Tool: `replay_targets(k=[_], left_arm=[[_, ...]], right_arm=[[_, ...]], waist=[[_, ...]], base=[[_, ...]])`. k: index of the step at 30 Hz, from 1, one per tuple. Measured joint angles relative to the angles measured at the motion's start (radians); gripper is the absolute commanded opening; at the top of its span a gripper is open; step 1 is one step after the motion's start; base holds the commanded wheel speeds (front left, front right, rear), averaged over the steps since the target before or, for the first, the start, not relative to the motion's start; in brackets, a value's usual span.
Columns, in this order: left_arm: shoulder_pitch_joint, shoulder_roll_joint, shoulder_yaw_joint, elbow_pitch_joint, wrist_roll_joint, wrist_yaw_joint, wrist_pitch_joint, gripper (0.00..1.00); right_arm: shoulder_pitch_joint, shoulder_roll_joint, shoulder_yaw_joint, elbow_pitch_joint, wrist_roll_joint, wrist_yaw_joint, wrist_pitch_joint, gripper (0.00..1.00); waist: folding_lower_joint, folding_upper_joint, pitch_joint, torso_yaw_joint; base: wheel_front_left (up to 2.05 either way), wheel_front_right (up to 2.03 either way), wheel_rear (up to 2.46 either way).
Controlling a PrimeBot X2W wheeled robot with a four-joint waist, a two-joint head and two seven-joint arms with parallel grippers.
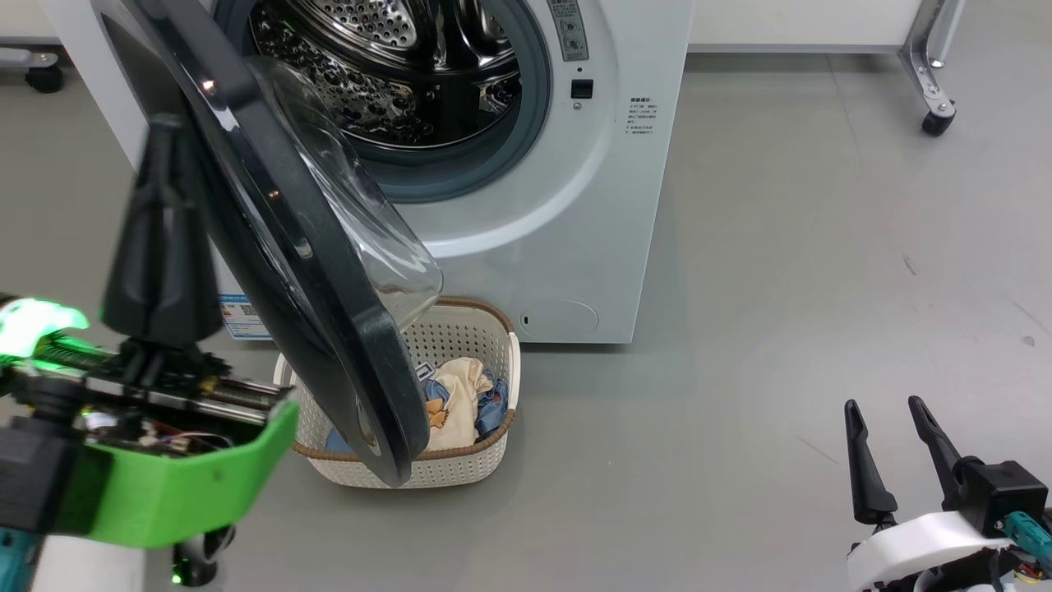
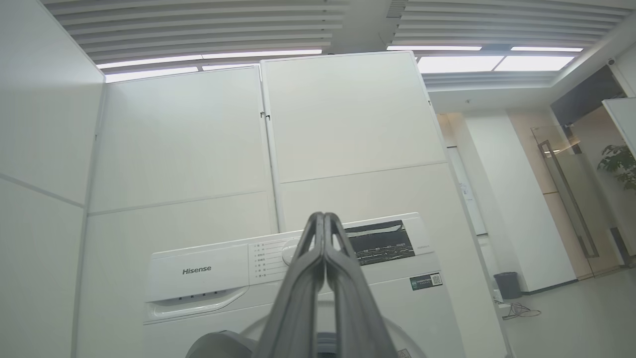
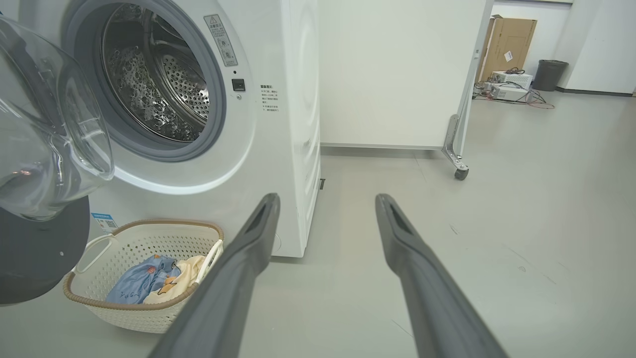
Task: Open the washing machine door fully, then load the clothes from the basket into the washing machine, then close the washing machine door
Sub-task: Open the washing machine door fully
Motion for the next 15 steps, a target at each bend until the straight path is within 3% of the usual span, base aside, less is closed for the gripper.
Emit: replay_targets(k=[7,15], left_arm=[[-0.037,0.014,-0.238,-0.045,-0.008,-0.003,-0.002,0.00],[-0.026,0.014,-0.436,-0.004,-0.040,-0.003,-0.002,0.00]], right_arm=[[0.000,0.004,-0.001,0.006,-0.010,0.009,0.000,1.00],[0.000,0.005,-0.011,0.014,-0.016,0.018,0.000,1.00]], waist=[[0.0000,0.0000,0.001,-0.005],[0.0000,0.0000,0.012,-0.014]], base=[[0.00,0.00,0.00],[0.00,0.00,0.00]])
